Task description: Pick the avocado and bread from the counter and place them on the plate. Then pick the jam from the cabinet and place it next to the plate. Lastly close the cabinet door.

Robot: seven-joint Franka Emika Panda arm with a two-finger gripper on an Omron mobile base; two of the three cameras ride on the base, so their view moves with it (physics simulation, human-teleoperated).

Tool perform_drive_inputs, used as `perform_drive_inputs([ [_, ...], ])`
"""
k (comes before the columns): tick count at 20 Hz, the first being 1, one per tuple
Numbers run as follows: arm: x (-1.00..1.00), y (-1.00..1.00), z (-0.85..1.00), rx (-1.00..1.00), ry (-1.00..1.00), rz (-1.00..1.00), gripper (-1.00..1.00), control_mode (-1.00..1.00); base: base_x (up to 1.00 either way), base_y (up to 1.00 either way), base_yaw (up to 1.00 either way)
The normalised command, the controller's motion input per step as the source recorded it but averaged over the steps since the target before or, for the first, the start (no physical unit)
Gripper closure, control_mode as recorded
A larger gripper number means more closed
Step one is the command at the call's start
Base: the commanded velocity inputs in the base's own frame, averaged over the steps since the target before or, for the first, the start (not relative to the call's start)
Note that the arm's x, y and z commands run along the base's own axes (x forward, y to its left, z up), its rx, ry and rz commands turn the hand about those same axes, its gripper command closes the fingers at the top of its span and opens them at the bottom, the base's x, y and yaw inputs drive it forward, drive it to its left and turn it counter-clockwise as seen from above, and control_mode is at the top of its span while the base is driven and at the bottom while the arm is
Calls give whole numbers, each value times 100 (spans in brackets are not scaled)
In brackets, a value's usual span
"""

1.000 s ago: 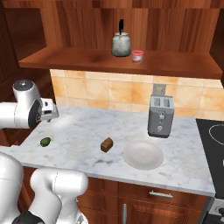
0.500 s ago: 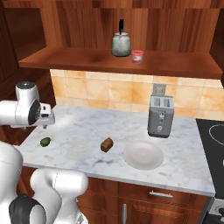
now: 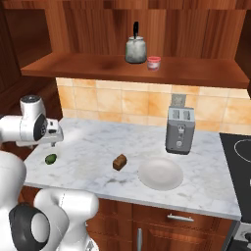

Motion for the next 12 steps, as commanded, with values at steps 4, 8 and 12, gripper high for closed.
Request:
perform_drive_inputs([
  [4, 24, 13, -27, 0, 0, 0, -100, -100, 0, 0, 0],
  [8, 24, 7, -24, 0, 0, 0, -100, -100, 0, 0, 0],
  [12, 22, 0, -22, 0, 0, 0, -100, -100, 0, 0, 0],
])
